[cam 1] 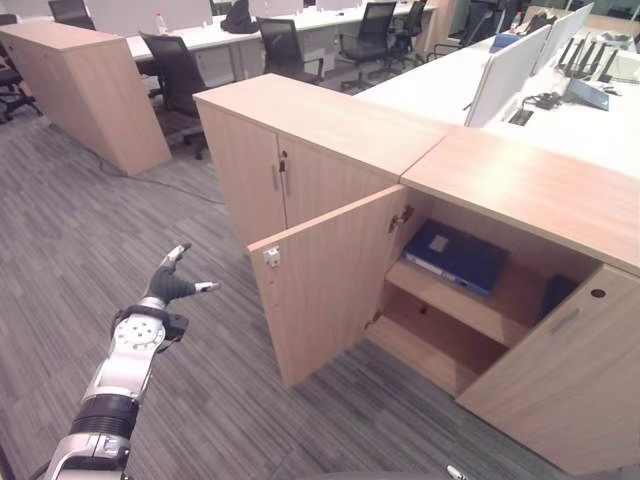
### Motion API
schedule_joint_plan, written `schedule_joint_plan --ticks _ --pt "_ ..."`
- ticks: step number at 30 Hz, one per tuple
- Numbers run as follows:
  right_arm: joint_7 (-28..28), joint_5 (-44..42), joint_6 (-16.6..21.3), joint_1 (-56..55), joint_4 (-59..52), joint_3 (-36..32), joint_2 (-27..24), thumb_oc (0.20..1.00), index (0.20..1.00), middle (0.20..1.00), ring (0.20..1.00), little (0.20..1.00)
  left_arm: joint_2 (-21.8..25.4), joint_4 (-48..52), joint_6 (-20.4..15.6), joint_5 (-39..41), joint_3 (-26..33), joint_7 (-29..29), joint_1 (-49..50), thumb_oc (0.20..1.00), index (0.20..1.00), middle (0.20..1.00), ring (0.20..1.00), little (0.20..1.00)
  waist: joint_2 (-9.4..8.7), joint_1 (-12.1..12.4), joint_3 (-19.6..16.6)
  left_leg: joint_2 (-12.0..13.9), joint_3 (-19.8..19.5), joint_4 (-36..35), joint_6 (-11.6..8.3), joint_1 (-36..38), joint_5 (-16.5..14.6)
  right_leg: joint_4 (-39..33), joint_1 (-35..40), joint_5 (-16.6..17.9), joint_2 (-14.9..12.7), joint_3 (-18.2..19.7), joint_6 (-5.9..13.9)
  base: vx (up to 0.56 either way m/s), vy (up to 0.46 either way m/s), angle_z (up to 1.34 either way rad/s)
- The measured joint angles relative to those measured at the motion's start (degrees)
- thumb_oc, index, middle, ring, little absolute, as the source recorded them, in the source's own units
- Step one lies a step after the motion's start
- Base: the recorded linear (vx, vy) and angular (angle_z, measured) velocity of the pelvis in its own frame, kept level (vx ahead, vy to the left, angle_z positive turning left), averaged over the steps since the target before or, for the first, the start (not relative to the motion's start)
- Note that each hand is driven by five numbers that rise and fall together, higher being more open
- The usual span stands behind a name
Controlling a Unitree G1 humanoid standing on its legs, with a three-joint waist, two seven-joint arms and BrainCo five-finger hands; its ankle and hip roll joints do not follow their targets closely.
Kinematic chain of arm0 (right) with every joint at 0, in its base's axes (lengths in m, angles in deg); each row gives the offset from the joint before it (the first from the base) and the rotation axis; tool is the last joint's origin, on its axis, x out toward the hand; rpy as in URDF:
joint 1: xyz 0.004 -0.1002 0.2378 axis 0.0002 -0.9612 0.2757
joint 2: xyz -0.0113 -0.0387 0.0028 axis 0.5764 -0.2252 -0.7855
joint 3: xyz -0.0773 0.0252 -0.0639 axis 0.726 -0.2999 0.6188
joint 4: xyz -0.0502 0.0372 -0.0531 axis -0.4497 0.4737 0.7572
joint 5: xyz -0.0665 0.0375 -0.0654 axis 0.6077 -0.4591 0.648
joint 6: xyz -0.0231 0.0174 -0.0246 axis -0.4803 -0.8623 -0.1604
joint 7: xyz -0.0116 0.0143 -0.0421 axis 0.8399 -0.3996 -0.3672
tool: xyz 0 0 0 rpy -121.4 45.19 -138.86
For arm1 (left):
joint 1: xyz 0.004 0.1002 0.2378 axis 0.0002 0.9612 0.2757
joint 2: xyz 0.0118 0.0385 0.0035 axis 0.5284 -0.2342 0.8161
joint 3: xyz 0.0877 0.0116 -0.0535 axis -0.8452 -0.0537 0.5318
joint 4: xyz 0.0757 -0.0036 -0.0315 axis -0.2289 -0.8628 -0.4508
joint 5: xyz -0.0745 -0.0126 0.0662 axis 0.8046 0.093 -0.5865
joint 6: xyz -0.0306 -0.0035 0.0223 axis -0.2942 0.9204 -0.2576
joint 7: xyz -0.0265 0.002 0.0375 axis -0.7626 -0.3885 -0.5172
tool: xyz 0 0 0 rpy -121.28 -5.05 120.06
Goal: Put the empty folder in the office cabinet
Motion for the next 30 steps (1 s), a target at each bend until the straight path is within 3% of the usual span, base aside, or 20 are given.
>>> schedule_joint_plan --ticks 14,24,30 --pt "0.14 -0.01 -1.04 0.8 -0.7 1.87 0.08 1.0 1.0 1.0 1.0 1.0 1.19 -12.05 1.26 -0.07 -12.16 0.23 -13.56 1.0 1.0 1.0 1.0 1.0 -1.13 -1.36 -1.3 -0.07 1.53 0.0 0.03 -0.35 -0.03 0.04 -1.01 0.56 0.09 1.48 -0.19 -0.01 0.004 -0.05" --pt "0.1 -0.02 -1.06 0.73 -0.7 2.28 0.09 1.0 1.0 1.0 1.0 1.0 -1.51 -15.73 1.41 2.88 -13.68 0.21 -15.81 1.0 1.0 1.0 1.0 1.0 -1.32 -3.06 -1.88 -0.23 2.72 0.52 0.08 -0.11 -0.02 0.36 -1.86 1.33 0.2 3.08 -0.2 0.0 0.005 -0.06" --pt "-0.04 -0.01 -1.16 0.2 -0.64 3.9 0.08 1.0 1.0 1.0 1.0 1.0 -3.52 -23.73 1.53 3.76 -16.75 1.66 -19.94 1.0 1.0 1.0 1.0 1.0 -1.62 -3.75 -2.18 -0.25 3.96 -0.01 0.08 -0.01 -0.07 0.02 -2.24 0.93 0.15 3.76 0.2 -0.01 0.005 -0.09"
